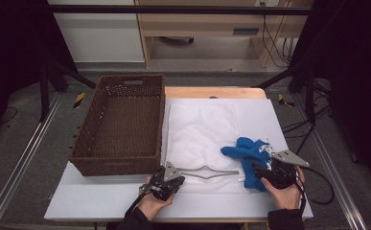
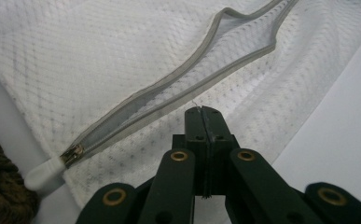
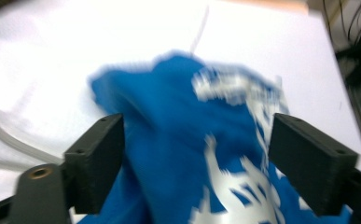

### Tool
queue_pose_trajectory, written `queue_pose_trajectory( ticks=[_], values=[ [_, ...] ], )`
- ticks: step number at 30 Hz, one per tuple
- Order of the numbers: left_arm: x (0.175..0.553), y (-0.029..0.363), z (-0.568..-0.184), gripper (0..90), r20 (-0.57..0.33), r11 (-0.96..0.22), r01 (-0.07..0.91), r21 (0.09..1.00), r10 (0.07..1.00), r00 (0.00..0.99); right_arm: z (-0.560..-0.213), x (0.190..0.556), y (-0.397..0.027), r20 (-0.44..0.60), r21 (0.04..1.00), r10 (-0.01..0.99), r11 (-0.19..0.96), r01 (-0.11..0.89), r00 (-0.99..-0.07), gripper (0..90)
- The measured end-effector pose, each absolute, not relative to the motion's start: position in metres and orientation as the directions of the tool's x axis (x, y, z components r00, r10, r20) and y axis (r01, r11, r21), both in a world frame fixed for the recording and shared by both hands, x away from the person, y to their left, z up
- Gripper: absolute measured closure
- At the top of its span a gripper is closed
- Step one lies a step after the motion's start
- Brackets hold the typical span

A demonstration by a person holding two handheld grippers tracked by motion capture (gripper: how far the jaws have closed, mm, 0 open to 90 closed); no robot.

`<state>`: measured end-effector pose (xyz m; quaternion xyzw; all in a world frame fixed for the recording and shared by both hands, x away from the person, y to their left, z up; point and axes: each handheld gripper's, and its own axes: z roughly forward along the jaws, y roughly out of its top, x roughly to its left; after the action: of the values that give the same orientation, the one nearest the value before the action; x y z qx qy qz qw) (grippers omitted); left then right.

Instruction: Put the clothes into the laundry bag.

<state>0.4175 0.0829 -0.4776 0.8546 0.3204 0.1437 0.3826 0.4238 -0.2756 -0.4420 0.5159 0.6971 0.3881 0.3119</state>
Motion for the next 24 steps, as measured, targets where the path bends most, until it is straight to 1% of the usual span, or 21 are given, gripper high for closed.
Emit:
queue_pose_trajectory(
  ticks=[3,7,13,15,24],
  values=[
    [0.417,0.079,-0.477,89.9,0.004,-0.505,0.432,0.747,0.653,0.757,-0.426,0.418,-0.268,-0.049,0.889,0.957,0.173,0.424,-0.287,17.6],
    [0.417,0.075,-0.480,89.8,0.009,-0.517,0.432,0.739,0.648,0.762,-0.417,0.415,-0.247,-0.038,0.902,0.931,0.188,0.389,-0.364,24.9],
    [0.416,0.073,-0.482,89.8,0.022,-0.527,0.423,0.737,0.645,0.764,-0.433,0.424,-0.211,0.002,0.875,0.882,0.226,0.427,-0.471,33.9],
    [0.416,0.073,-0.482,89.8,0.019,-0.527,0.424,0.737,0.643,0.766,-0.439,0.427,-0.201,-0.012,0.868,0.872,0.252,0.428,-0.490,35.9],
    [0.417,0.073,-0.482,89.8,0.019,-0.528,0.423,0.737,0.642,0.767,-0.463,0.443,-0.157,0.021,0.811,0.826,0.315,0.493,-0.564,45.4]
  ],
)
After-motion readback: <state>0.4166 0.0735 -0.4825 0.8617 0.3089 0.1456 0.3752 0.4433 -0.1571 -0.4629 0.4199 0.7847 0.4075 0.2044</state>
